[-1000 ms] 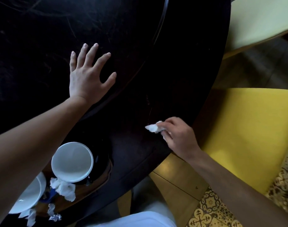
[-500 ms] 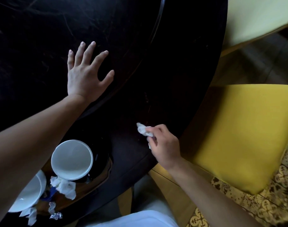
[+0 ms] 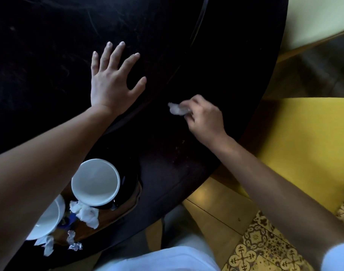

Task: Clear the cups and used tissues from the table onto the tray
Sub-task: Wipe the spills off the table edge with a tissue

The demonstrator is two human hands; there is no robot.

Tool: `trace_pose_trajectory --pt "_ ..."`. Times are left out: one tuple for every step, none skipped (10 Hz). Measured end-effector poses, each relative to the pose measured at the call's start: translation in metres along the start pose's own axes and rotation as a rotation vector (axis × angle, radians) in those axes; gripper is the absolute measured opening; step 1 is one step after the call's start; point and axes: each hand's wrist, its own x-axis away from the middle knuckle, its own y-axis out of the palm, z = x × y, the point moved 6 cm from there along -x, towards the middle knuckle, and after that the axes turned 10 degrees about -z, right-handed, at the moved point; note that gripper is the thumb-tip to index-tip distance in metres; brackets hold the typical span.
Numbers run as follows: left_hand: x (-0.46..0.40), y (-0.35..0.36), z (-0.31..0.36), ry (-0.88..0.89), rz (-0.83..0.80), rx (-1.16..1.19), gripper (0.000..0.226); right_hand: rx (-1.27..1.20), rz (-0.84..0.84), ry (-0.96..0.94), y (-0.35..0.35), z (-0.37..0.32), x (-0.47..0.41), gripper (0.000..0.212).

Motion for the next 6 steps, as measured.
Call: trace_pose_trajectory --pt "0.0 0.0 0.0 0.002 -0.008 0.0 0.063 -0.012 -0.079 -0.079 0.02 -0.015 0.055 0.03" --pt "0.0 -0.001 0.0 0.005 -0.007 0.002 0.063 -0.039 -0.128 -0.097 0.028 -0.018 0.096 0.029" --pt "0.0 -0.001 0.0 0.001 -0.016 -0.001 0.063 -0.096 -0.074 -0.086 0.026 -0.016 0.116 0.026" --pt "0.001 -0.001 0.0 0.0 -0.019 -0.009 0.063 -0.103 -0.112 -0.111 0.038 -0.033 0.136 0.025" --pt "0.001 -0.001 0.0 0.002 -0.019 -0.003 0.063 -0.085 -0.112 -0.132 0.044 -0.036 0.14 0.024" --pt "0.001 -0.001 -0.001 0.0 -0.019 -0.007 0.063 -0.036 0.02 0.005 0.024 -0.003 0.11 0.027"
